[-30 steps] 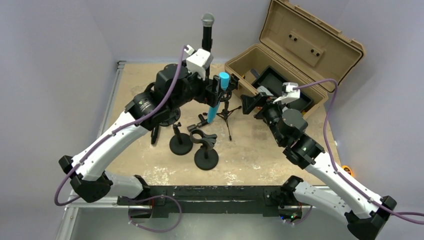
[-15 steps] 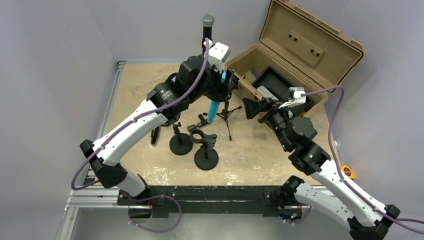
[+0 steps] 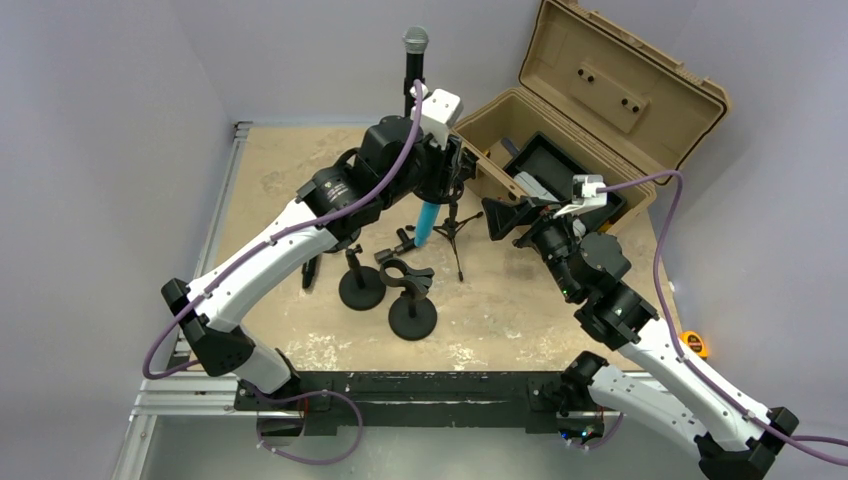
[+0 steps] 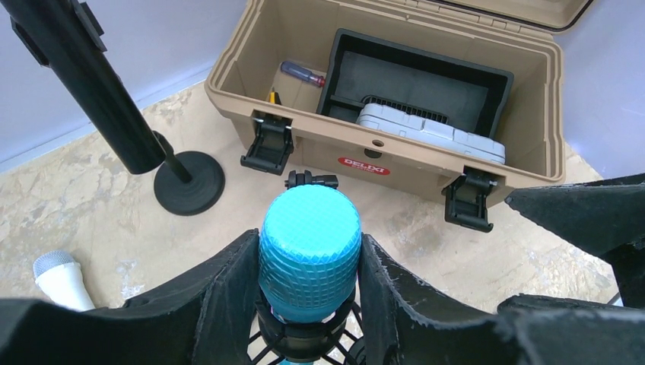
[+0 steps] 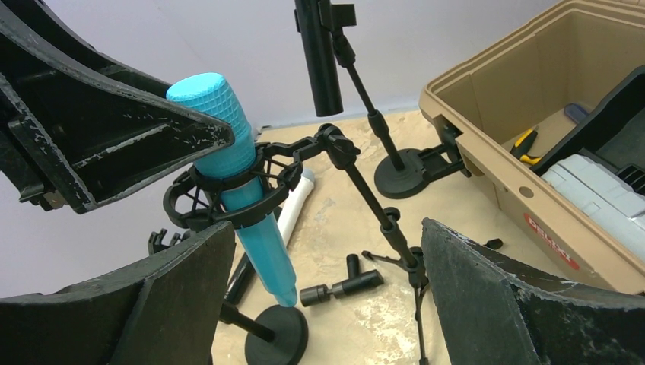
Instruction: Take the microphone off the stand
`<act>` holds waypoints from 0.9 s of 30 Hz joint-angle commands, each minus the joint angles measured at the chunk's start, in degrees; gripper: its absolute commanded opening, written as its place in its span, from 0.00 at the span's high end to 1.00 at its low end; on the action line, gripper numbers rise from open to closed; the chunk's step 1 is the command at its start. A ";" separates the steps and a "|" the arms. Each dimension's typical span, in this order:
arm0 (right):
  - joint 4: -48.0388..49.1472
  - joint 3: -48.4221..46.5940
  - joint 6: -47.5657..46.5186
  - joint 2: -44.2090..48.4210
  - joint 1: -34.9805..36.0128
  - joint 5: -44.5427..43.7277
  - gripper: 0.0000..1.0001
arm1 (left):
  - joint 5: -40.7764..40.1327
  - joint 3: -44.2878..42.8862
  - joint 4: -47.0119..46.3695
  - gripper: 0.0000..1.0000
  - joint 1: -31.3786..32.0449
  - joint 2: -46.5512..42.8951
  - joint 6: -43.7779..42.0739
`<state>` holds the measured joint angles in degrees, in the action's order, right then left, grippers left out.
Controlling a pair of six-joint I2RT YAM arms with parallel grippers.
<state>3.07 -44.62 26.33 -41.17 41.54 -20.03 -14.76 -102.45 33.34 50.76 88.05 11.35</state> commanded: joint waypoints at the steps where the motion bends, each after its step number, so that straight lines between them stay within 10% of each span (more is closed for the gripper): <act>1: 2.84 0.50 -1.03 0.44 -0.25 0.17 0.09 | 0.02 -1.41 -1.42 0.72 0.36 0.57 -0.61; 14: 2.99 0.59 -1.28 0.04 -0.24 0.17 0.10 | 1.43 -11.77 0.86 1.00 0.31 2.98 -3.03; 27: 3.02 0.68 -1.26 -0.10 -0.26 -0.08 0.09 | 3.40 -27.89 1.00 1.00 0.31 7.09 -7.50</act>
<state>3.92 -44.40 25.91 -41.25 41.54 -19.99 -12.32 -123.61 37.45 50.81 94.24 7.44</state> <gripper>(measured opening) 0.906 0.453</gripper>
